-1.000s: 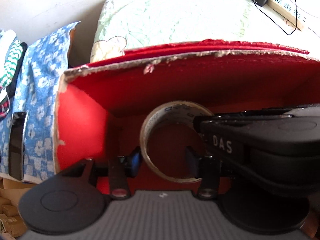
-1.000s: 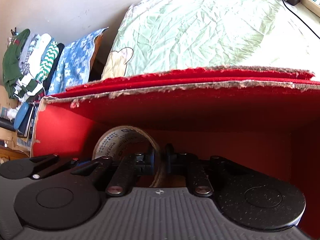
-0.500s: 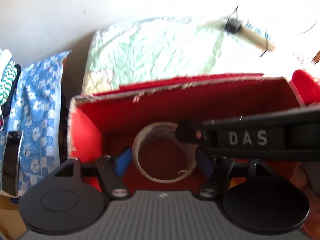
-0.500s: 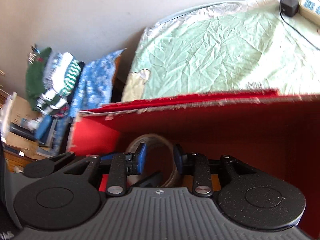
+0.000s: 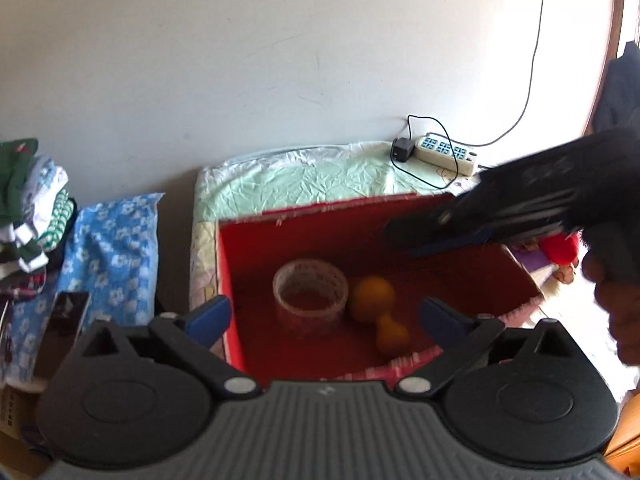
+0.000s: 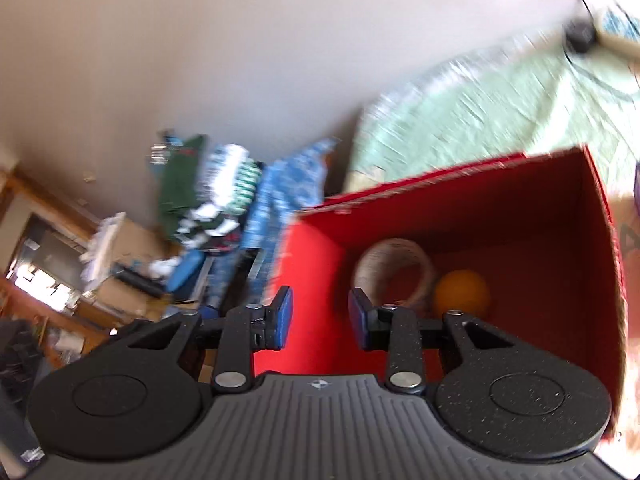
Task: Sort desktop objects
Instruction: 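Lower the tape roll into the red box and open the right gripper, then grasp a pine cone from the table with the right gripper, then carry the pine cone into the red box and release it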
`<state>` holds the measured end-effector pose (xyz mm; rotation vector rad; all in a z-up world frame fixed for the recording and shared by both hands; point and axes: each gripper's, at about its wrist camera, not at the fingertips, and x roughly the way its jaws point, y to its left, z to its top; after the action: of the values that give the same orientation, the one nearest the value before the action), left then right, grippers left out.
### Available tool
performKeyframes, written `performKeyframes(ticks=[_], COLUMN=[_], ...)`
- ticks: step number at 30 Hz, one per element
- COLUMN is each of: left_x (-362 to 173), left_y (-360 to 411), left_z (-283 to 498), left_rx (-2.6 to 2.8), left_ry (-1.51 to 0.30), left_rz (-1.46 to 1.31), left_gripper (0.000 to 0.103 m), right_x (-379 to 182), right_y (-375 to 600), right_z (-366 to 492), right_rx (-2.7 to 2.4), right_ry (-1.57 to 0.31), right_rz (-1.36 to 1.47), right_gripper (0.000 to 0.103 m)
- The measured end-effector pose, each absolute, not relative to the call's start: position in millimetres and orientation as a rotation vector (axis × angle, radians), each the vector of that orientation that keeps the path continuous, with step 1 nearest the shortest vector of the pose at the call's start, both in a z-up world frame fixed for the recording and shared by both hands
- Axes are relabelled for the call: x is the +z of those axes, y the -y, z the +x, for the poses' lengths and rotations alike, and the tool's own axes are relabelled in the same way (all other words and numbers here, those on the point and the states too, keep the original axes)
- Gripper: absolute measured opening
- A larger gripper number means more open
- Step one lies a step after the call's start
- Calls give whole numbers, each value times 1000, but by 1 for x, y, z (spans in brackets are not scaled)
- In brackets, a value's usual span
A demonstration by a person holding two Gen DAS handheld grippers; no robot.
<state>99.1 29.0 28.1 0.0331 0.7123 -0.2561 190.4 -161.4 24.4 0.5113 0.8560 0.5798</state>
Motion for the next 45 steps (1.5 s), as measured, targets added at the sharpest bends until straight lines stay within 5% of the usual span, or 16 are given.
performKeyframes(ticks=[5, 14, 19, 22, 25, 28, 37, 45], left_x=[-21, -87, -102, -113, -119, -121, -81, 15], left_y=[-25, 1, 2, -4, -3, 3, 6, 7], left_z=[58, 43, 46, 49, 48, 48, 45, 77], left_rx=[-224, -143, -133, -146, -154, -155, -242, -325], left_ry=[-829, -967, -983, -1012, -1029, -1030, -952, -704], left_rz=[14, 3, -56, -116, -127, -74, -11, 51], left_gripper=[101, 92, 70, 65, 46, 45, 45, 46], right_x=[23, -48, -69, -77, -81, -83, -69, 33], right_y=[153, 125, 110, 99, 87, 80, 102, 131], right_z=[137, 123, 126, 129, 130, 128, 132, 123], right_rx=[706, 712, 721, 720, 735, 764, 739, 690], right_ry=[-806, -988, -1047, -1071, -1074, -1079, -1081, -759], right_rz=[308, 140, 119, 82, 38, 15, 145, 151], right_gripper=[48, 44, 44, 44, 45, 46, 48, 48])
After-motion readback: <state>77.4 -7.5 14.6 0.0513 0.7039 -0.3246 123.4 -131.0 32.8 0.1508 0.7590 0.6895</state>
